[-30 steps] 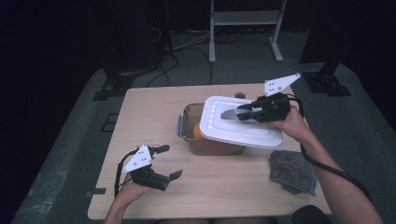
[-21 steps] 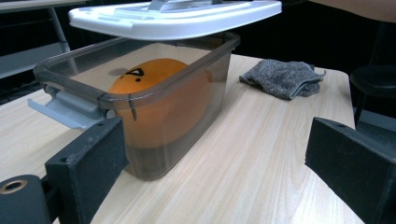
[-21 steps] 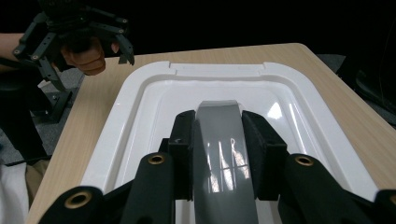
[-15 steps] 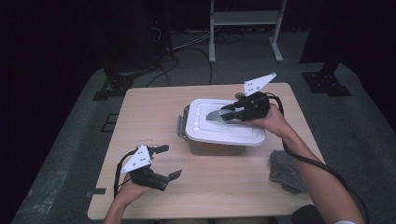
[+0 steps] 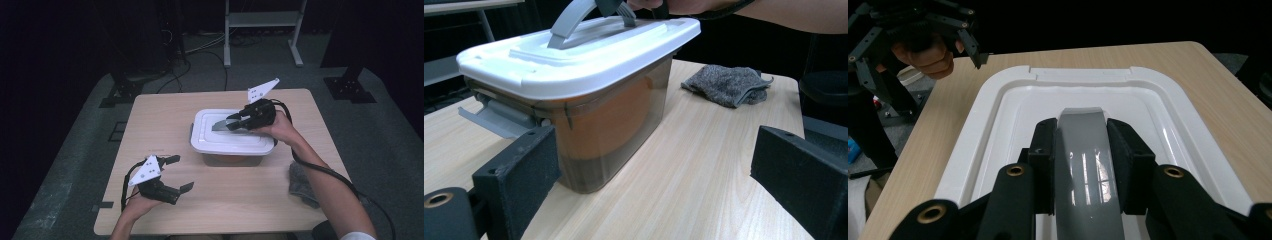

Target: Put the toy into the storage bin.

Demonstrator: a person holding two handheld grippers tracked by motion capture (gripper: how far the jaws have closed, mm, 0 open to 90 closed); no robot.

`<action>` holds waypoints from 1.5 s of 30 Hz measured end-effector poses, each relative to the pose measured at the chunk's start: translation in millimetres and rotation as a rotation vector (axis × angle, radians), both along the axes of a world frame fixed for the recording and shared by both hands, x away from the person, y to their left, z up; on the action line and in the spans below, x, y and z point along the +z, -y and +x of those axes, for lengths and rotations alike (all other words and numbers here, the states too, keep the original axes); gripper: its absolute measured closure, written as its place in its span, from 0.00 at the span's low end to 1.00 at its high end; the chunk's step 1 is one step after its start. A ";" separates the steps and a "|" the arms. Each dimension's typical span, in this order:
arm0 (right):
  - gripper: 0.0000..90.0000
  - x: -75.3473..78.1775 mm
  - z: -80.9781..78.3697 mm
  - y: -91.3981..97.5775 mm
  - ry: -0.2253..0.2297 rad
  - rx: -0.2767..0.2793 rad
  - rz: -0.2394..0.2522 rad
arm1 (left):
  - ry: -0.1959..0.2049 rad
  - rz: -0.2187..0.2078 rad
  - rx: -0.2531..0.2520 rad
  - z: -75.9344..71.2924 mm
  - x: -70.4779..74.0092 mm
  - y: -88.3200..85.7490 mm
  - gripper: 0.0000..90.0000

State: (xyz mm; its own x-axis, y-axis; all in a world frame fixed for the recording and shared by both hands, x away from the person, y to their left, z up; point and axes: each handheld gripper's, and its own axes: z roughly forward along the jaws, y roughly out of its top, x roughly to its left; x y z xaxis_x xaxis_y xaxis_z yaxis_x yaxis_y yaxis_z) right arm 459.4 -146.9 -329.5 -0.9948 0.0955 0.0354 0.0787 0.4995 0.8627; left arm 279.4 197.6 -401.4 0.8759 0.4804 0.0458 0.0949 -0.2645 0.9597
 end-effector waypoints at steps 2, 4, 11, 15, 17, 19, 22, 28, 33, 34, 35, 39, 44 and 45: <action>0.73 -2.0 1.6 -1.9 -0.003 0.004 -0.009 | -0.001 -0.003 0.000 -0.2 -0.1 0.5 0.05; 0.73 -3.9 3.0 -2.8 -0.008 0.005 -0.014 | -0.001 -0.003 -0.001 0.0 -0.1 0.4 0.05; 0.73 -9.1 6.9 -1.8 -0.007 0.004 -0.009 | 0.001 0.002 -0.001 0.0 0.2 -0.2 0.05; 0.73 -10.4 9.2 -0.6 0.002 -0.003 -0.035 | -0.001 0.001 -0.002 -0.3 0.0 0.6 0.05; 0.73 -11.1 11.9 1.6 -0.004 0.000 -0.035 | 0.001 0.003 -0.003 -0.3 0.2 0.5 0.05; 0.73 -11.7 13.2 2.7 -0.007 0.001 -0.038 | 0.001 0.003 -0.002 -0.2 0.1 0.3 0.05; 0.71 -13.3 14.1 3.3 -0.010 -0.013 -0.044 | -0.001 0.005 -0.003 -0.2 -0.3 0.6 0.05; 0.68 -14.3 12.2 9.7 -0.012 -0.042 -0.045 | -0.001 0.001 -0.003 -0.2 -0.2 0.7 0.05; 0.69 -15.0 10.1 15.0 0.005 -0.049 -0.044 | -0.001 0.005 -0.007 -0.4 -0.5 2.8 0.05; 0.69 -14.9 9.8 15.0 0.005 -0.050 -0.045 | -0.001 0.004 -0.007 -0.3 -0.4 2.9 0.05; 0.69 -14.9 9.8 14.9 0.003 -0.051 -0.045 | -0.002 0.004 -0.006 -0.3 -0.4 2.8 0.05; 0.65 -15.9 9.4 15.3 -0.009 -0.054 -0.031 | -0.002 0.008 -0.006 -0.2 -0.7 2.4 0.05; 0.56 -17.0 6.6 18.7 -0.029 -0.059 -0.009 | -0.002 0.009 -0.007 -0.2 -0.8 2.2 0.05; 0.55 -16.5 5.5 20.0 -0.031 -0.063 -0.005 | -0.002 0.010 -0.008 -0.2 -0.9 2.3 0.05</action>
